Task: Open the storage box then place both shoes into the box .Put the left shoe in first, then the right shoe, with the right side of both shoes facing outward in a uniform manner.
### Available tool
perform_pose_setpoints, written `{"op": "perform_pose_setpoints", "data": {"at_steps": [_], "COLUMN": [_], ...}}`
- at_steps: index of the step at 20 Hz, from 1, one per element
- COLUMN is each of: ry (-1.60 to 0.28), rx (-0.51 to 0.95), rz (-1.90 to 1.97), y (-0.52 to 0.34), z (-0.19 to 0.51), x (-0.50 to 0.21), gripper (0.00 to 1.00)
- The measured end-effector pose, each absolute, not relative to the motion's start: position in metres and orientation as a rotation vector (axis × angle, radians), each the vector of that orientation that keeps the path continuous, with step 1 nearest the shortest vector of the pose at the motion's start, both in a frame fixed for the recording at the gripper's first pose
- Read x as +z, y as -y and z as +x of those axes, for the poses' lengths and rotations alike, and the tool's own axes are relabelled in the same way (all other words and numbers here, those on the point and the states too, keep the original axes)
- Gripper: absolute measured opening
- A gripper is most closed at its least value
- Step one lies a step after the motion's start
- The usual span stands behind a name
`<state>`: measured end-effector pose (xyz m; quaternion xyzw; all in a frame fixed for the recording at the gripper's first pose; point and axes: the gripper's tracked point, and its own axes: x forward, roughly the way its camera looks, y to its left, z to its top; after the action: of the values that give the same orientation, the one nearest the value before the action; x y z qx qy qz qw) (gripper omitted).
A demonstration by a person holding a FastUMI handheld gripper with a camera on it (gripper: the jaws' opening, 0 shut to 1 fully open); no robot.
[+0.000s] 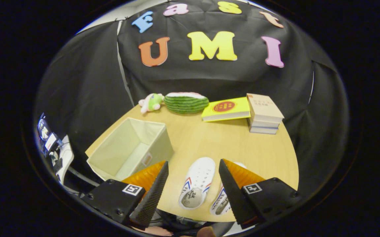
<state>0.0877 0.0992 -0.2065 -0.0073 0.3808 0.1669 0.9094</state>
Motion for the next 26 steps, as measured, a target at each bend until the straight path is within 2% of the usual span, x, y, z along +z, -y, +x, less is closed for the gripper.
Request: {"op": "perform_pose_setpoints", "data": {"at_steps": [9, 16, 21, 26], "ry": [-1.103, -1.203, -1.242, -1.321], "rx": [0.296, 0.322, 0.326, 0.324], "rz": [0.024, 0.056, -0.012, 0.107], "y": [-0.081, -0.08, -0.08, -0.087], "z": [0.085, 0.072, 0.071, 0.065], "x": [-0.339, -0.37, -0.382, -0.393], "gripper": [0.96, 0.96, 0.88, 0.8]}}
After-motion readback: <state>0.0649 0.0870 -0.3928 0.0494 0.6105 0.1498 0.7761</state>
